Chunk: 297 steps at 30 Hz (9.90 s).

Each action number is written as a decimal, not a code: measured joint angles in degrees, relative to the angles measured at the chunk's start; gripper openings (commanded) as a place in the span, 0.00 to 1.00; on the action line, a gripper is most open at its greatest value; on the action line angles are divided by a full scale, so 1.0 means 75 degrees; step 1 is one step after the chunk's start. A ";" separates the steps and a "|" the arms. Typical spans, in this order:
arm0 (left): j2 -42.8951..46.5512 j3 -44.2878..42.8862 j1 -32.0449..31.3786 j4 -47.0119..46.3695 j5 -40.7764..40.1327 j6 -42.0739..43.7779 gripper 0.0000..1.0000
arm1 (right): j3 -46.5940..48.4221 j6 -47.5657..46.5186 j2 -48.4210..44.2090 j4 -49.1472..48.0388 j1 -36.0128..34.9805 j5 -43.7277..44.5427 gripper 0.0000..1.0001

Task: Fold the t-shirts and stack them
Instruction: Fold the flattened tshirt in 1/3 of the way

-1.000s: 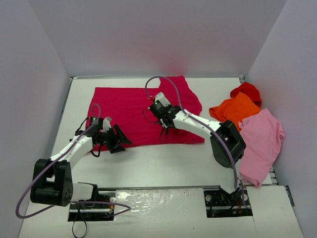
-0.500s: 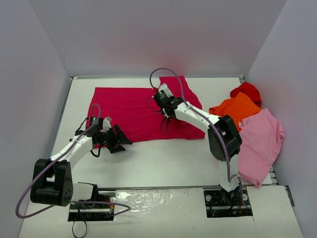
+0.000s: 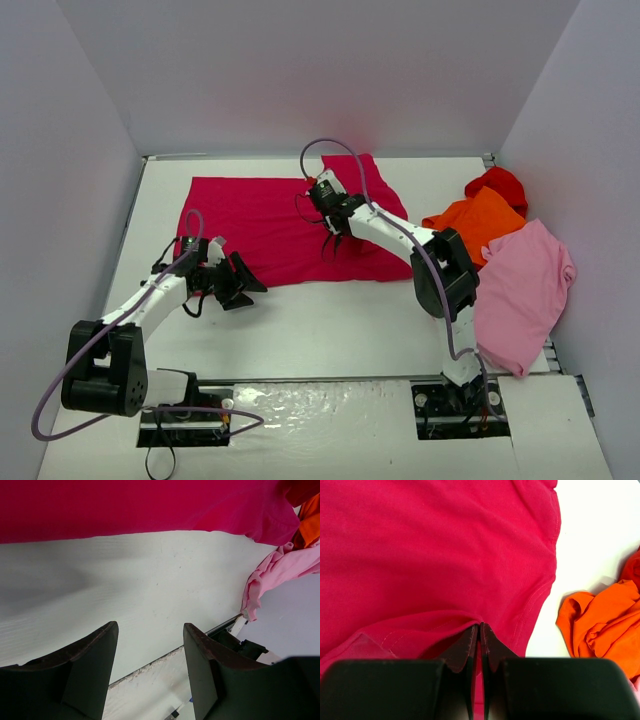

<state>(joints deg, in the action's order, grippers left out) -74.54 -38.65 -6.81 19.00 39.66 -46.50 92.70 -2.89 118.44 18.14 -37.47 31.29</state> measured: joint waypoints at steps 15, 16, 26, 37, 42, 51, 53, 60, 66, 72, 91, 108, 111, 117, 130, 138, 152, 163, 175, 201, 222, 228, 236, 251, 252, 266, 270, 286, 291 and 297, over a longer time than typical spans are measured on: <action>-0.0108 0.0000 0.0000 -0.0182 0.0007 -0.0003 0.51 | -0.0780 0.0457 -0.2203 0.0646 -0.0802 0.0138 0.00; -0.0108 0.0000 0.0000 -0.0186 0.0010 -0.0003 0.51 | -0.0782 0.0536 -0.2392 0.0704 -0.0970 0.0234 0.00; -0.0106 0.0000 0.0000 -0.0205 0.0084 -0.0003 0.51 | -0.1433 0.1516 -0.3073 0.1366 -0.2125 0.0559 0.00; -0.0105 0.0003 0.0000 -0.0229 0.0113 -0.0003 0.51 | -0.1903 0.2013 -0.3223 0.1778 -0.2381 0.0789 0.00; -0.0105 0.0003 0.0000 -0.0235 0.0131 -0.0003 0.51 | -0.1902 0.2205 -0.3248 0.1878 -0.2579 0.0811 0.00; -0.0105 0.0003 0.0000 -0.0238 0.0140 -0.0004 0.51 | -0.1876 0.2178 -0.3116 0.1909 -0.2660 0.1290 0.00; -0.0105 0.0003 0.0000 -0.0238 0.0140 -0.0003 0.51 | -0.1825 0.2124 -0.2935 0.1911 -0.2646 0.1420 0.00; -0.0105 0.0003 0.0000 -0.0238 0.0143 -0.0003 0.51 | -0.1744 0.1677 -0.2293 0.1497 -0.2311 0.1401 0.00; -0.0105 0.0003 0.0000 -0.0238 0.0143 -0.0003 0.51 | -0.1715 0.1262 -0.2146 0.1008 -0.1642 0.1209 0.00; -0.0105 0.0003 0.0000 -0.0235 0.0143 -0.0003 0.51 | -0.1464 0.0857 -0.1801 0.0652 -0.1326 0.1085 0.00; -0.0105 0.0009 0.0000 -0.0236 0.0148 -0.0003 0.51 | -0.0535 -0.0039 -0.0540 0.0056 -0.1095 0.0715 0.00; -0.0105 0.0060 0.0000 -0.0249 0.0175 -0.0003 0.51 | -0.0446 -0.0240 -0.0085 -0.0468 -0.0609 0.0712 0.00; -0.0105 0.0116 0.0000 -0.0257 0.0175 -0.0005 0.51 | -0.0415 -0.0237 0.0090 -0.0582 -0.0584 0.0689 0.00; -0.0105 0.0146 0.0000 -0.0261 0.0175 -0.0006 0.51 | -0.0263 -0.0261 0.0258 -0.0690 -0.0560 0.0624 0.00; -0.0105 0.0254 0.0000 -0.0302 0.0192 -0.0006 0.51 | -0.0098 0.0127 0.0447 -0.0959 -0.0514 0.1160 0.77; -0.0105 0.0255 0.0000 -0.0337 0.0192 -0.0006 0.51 | -0.0595 0.0766 -0.0049 -0.0948 -0.0190 0.1137 0.74; -0.0272 0.0259 -0.0040 -0.0564 0.0184 -0.0042 0.51 | -0.2595 0.1809 -0.1578 -0.0827 -0.0415 -0.0547 0.70; -0.0289 0.0259 -0.0099 -0.0534 0.0145 -0.0032 0.51 | -0.2518 0.2158 -0.1188 -0.1502 -0.0382 -0.1787 0.64; -0.0050 0.0256 -0.0099 -0.0260 -0.0128 0.0050 0.50 | -0.2458 0.2184 -0.0558 -0.1986 -0.0226 -0.2017 0.60; -0.0047 0.0256 -0.0099 -0.0180 -0.0154 0.0119 0.50 | -0.2461 0.1904 -0.0560 -0.2094 0.0443 -0.2059 0.00; -0.0119 0.0221 -0.0141 -0.0182 -0.0159 0.0119 0.50 | -0.1857 0.1175 -0.0663 -0.1678 0.0453 -0.1612 0.00; -0.0119 0.0221 -0.0176 -0.0183 -0.0157 0.0119 0.50 | -0.0989 0.0764 -0.0573 -0.1620 0.0553 -0.1413 0.00; -0.0119 0.0221 -0.0200 -0.0194 -0.0154 0.0119 0.50 | -0.0171 0.0193 -0.0159 -0.1657 0.0652 -0.1159 0.00; -0.0119 0.0221 -0.0248 -0.0226 -0.0154 0.0117 0.50 | -0.0077 -0.0427 0.0691 -0.1852 0.0893 -0.0607 0.10; -0.0119 0.0221 -0.0248 -0.0226 -0.0154 0.0117 0.50 | -0.0077 -0.0438 0.0695 -0.1903 0.0901 -0.0548 0.16; -0.0147 0.0221 -0.0248 -0.0229 -0.0156 0.0117 0.50 | 0.0071 -0.0126 0.0826 -0.2680 0.1019 0.0782 0.52; -0.0187 0.0221 -0.0251 -0.0229 -0.0157 0.0117 0.50 | -0.0064 0.0167 0.0768 -0.2737 0.1053 0.0623 0.02; 0.1972 -0.0658 -0.0342 0.0955 -0.2214 0.0478 0.37 | -0.1441 0.2107 -0.0696 -0.2462 0.0151 -0.4498 0.45; 0.4109 -0.1449 -0.0341 0.1522 -0.3807 0.0589 0.38 | -0.1145 0.2131 -0.0483 -0.2531 -0.0710 -0.5811 0.49; 0.6203 -0.1498 -0.0347 0.2491 -0.5334 0.0297 0.38 | -0.0461 0.2090 0.0302 -0.2984 -0.1371 -0.7158 0.64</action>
<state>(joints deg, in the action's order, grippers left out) -28.02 -49.89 -9.41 37.68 -0.34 -44.27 89.24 12.79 120.71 -4.23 -47.75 -22.40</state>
